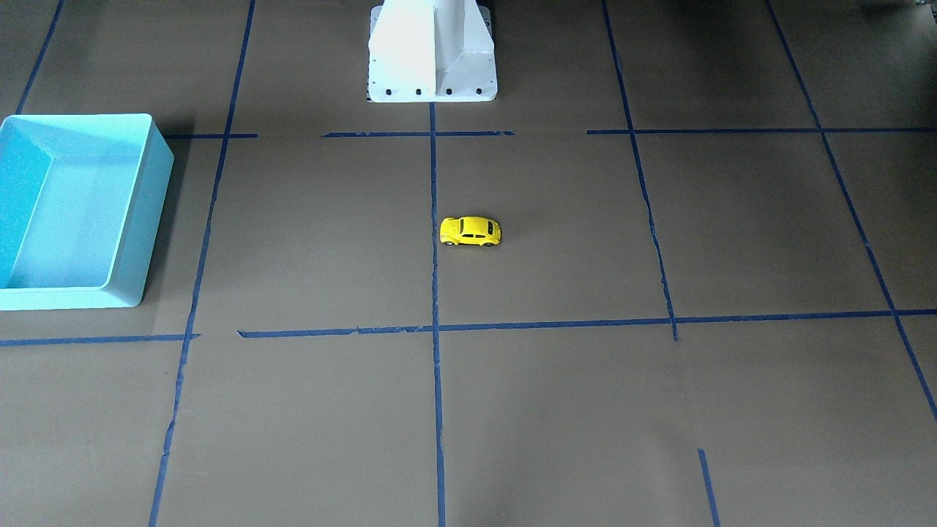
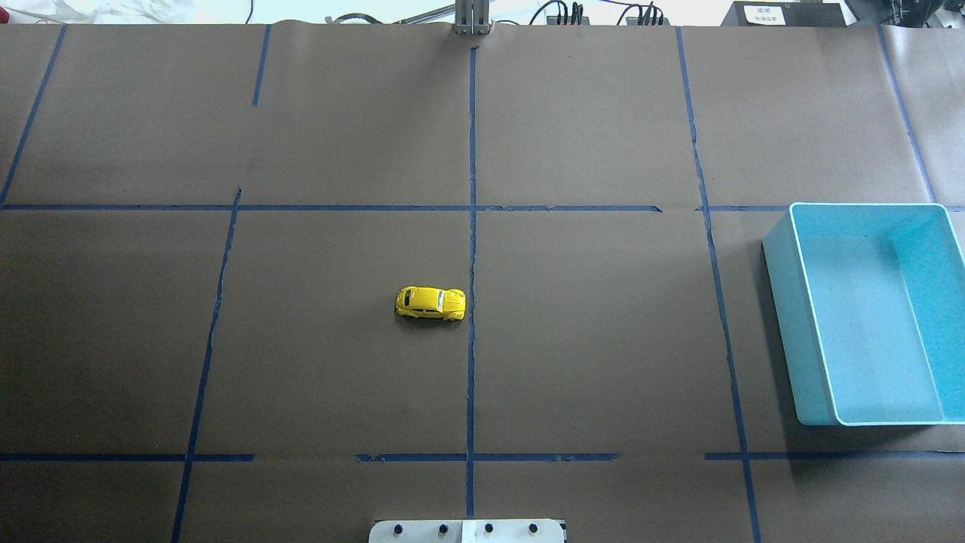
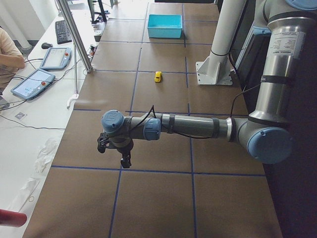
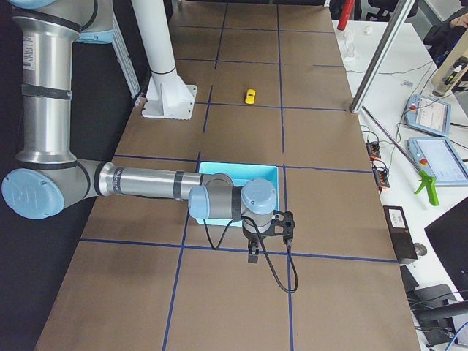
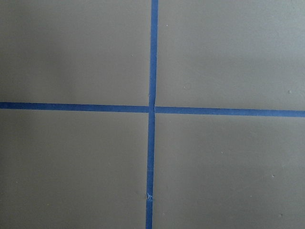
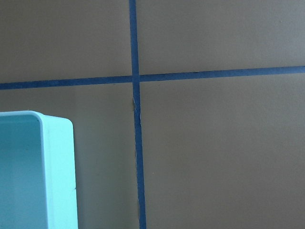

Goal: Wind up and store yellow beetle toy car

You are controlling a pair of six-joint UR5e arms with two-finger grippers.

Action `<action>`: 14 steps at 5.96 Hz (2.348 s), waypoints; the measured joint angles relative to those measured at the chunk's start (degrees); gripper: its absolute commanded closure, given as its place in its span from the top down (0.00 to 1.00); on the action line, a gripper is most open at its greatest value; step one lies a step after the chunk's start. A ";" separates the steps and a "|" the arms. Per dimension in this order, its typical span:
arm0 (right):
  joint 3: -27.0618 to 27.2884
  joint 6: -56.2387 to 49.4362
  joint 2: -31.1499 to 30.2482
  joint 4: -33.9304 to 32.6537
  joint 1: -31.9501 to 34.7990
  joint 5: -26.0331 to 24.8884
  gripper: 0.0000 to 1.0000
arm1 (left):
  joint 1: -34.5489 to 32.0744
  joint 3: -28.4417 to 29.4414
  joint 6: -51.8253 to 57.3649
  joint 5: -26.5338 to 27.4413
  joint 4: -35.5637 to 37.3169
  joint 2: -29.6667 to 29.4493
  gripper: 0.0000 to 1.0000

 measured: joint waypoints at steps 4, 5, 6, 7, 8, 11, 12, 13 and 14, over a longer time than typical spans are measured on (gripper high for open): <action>-0.05 -0.04 0.00 -0.08 0.00 0.05 1.00 | -0.18 -0.02 -0.10 1.42 -0.17 -0.63 1.00; -0.05 0.04 0.00 -0.08 0.00 0.04 1.00 | -0.18 -0.10 -0.11 1.44 -0.08 -0.63 1.00; -0.08 0.10 0.00 -0.08 0.00 0.06 1.00 | -0.19 -0.27 -0.13 1.35 0.09 -0.44 1.00; -0.08 0.15 0.00 -0.08 0.00 0.07 1.00 | -0.19 -0.39 -0.16 1.39 0.02 -0.14 1.00; -0.08 0.17 0.00 -0.08 0.00 0.08 1.00 | -0.19 -0.54 -0.31 1.69 -0.17 -0.21 1.00; 0.00 0.18 0.00 -0.05 0.00 0.08 1.00 | 0.16 -3.47 -0.54 2.21 -0.10 -0.82 1.00; 0.00 0.17 0.00 -0.04 0.00 0.08 1.00 | 0.31 -6.90 -0.53 2.15 0.02 -0.57 1.00; 0.01 0.17 0.03 -0.06 0.00 0.08 1.00 | 0.91 -9.43 -0.47 2.08 -0.13 -0.55 1.00; 0.01 0.17 0.06 -0.05 0.00 0.05 1.00 | 2.81 -11.96 -0.39 2.03 -0.22 -0.64 1.00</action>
